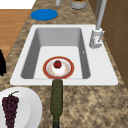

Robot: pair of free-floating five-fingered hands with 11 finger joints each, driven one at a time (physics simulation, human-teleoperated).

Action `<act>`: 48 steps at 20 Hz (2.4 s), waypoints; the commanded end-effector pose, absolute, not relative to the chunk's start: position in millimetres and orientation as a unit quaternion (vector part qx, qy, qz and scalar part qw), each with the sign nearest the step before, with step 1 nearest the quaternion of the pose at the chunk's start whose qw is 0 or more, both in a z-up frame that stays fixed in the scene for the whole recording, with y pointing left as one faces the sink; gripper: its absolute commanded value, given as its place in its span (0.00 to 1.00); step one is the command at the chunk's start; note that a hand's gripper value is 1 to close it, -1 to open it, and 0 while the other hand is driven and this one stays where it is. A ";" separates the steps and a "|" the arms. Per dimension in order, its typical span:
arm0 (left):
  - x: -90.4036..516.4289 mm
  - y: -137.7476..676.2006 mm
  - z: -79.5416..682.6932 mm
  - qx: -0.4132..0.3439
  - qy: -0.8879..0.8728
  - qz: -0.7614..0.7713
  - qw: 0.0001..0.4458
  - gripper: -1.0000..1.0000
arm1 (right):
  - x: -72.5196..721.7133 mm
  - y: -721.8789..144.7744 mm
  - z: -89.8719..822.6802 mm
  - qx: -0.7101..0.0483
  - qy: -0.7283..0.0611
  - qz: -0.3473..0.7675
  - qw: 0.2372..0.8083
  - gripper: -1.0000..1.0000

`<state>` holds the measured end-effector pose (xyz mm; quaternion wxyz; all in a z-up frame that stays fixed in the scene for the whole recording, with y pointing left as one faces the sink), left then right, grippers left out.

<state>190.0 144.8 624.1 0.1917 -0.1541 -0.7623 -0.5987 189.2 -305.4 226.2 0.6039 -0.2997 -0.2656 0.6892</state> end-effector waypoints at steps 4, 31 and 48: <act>138.3 183.1 571.7 -0.162 -0.770 -0.592 0.175 1.00 | 189.2 -305.4 226.2 -0.300 -0.266 0.689 0.604 0.50; 173.1 376.1 347.9 -0.163 -0.768 -0.590 0.187 1.00 | 189.2 -305.4 226.2 -0.300 -0.266 0.689 0.604 0.50; 268.8 446.1 211.5 -0.151 -0.792 -0.569 0.165 1.00 | 189.2 -305.4 226.2 -0.300 -0.266 0.689 0.604 0.50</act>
